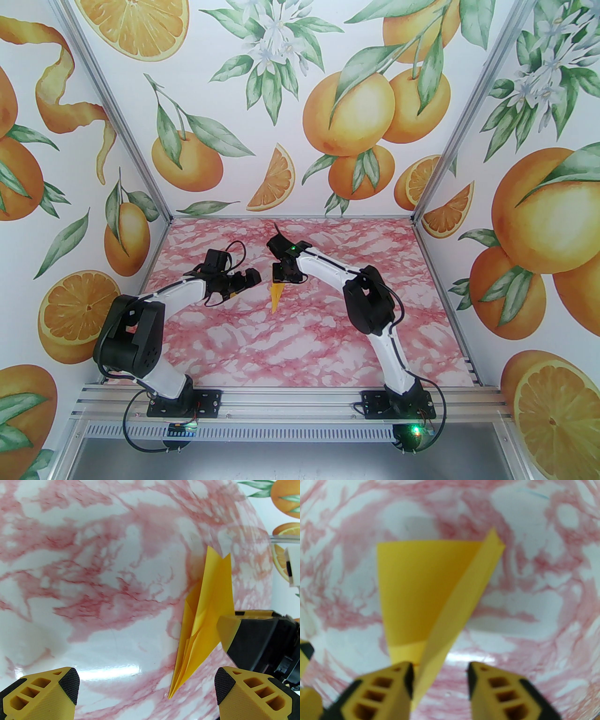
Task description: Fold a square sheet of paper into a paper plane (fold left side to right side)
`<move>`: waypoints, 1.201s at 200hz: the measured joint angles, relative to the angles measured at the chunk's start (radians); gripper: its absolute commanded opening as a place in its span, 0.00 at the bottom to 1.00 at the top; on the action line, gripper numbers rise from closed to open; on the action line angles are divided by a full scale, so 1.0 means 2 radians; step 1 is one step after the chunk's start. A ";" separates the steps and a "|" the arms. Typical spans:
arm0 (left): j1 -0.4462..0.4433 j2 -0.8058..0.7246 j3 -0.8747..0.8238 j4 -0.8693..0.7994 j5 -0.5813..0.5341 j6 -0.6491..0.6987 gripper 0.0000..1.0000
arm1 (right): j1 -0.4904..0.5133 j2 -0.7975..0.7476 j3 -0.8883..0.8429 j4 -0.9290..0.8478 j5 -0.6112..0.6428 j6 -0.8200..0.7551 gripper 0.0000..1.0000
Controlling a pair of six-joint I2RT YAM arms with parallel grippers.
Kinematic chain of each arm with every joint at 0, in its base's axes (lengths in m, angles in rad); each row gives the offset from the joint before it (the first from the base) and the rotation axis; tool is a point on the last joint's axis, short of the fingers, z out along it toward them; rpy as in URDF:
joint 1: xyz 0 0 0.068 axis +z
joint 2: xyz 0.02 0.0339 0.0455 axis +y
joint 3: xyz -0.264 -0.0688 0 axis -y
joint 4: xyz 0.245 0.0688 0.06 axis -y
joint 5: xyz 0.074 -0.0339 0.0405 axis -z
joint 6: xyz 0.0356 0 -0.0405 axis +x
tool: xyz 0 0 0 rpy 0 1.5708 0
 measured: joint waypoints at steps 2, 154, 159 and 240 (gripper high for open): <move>-0.001 0.000 0.000 0.000 -0.001 0.000 1.00 | 0.000 -0.002 -0.004 0.001 0.000 0.001 0.35; -0.148 0.062 0.062 -0.014 -0.057 0.077 0.57 | -0.047 -0.079 -0.189 0.139 -0.085 0.048 0.31; -0.148 0.065 0.067 -0.015 -0.061 0.080 0.57 | -0.047 -0.079 -0.191 0.142 -0.085 0.049 0.31; -0.152 0.109 0.098 -0.026 -0.087 0.096 0.56 | -0.054 -0.093 -0.216 0.162 -0.096 0.057 0.31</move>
